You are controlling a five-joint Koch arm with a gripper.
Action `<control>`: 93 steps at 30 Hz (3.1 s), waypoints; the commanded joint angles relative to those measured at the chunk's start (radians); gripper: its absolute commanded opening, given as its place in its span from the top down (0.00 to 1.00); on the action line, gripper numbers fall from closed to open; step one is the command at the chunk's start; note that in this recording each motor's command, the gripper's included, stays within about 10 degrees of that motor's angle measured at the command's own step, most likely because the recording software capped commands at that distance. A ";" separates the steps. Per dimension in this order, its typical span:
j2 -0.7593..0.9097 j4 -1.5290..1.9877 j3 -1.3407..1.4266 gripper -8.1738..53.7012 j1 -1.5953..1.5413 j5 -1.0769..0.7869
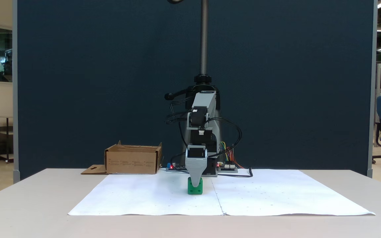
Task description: Grasp a green dice and put it in the bin.
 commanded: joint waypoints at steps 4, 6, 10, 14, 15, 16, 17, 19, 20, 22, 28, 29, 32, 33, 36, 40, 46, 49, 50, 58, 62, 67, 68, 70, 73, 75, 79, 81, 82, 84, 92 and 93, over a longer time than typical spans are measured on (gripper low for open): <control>-0.011 -0.052 -0.043 0.23 -0.002 0.021; -0.021 -0.060 -0.043 0.23 -0.002 0.021; -0.038 -0.061 -0.043 0.23 -0.002 0.020; -0.061 -0.069 -0.048 0.23 -0.002 0.020; -0.067 -0.077 -0.048 0.23 -0.002 0.020; -0.075 -0.087 -0.049 0.23 -0.002 0.018; -0.080 -0.092 -0.049 0.23 -0.002 0.018; -0.084 -0.092 -0.051 0.23 0.002 0.017; -0.087 -0.092 -0.051 0.24 0.003 0.017; -0.091 -0.094 -0.051 0.24 0.006 0.017; -0.095 -0.101 -0.051 0.24 0.012 0.014; -0.095 -0.101 -0.052 0.24 0.012 0.014; -0.097 -0.101 -0.051 0.30 0.018 0.014; -0.097 -0.101 -0.052 0.34 0.021 0.012; -0.095 -0.109 -0.052 0.40 0.032 0.011; -0.094 -0.109 -0.052 0.50 0.037 0.011; -0.077 -0.114 -0.052 0.67 0.044 0.009; -0.072 -0.124 -0.052 0.67 0.052 0.011; -0.066 -0.124 -0.051 0.67 0.054 0.011; 0.064 -0.172 -0.167 0.67 0.175 0.067; 0.127 -0.173 -0.261 0.67 0.270 0.141; 0.221 -0.172 -0.393 0.67 0.483 0.328; 0.227 -0.172 -0.399 0.67 0.520 0.357; 0.255 -0.169 -0.400 0.67 0.663 0.422; 0.256 -0.167 -0.400 0.67 0.772 0.456; 0.270 -0.155 -0.400 0.67 0.874 0.483; 0.296 -0.106 -0.400 0.67 1.037 0.503; 0.299 -0.075 -0.400 0.67 1.117 0.503; 0.299 -0.066 -0.400 0.67 1.157 0.503; 0.299 -0.044 -0.400 0.67 1.233 0.502; 0.261 0.011 -0.379 0.67 1.445 0.440; 0.242 0.011 -0.379 0.67 1.462 0.423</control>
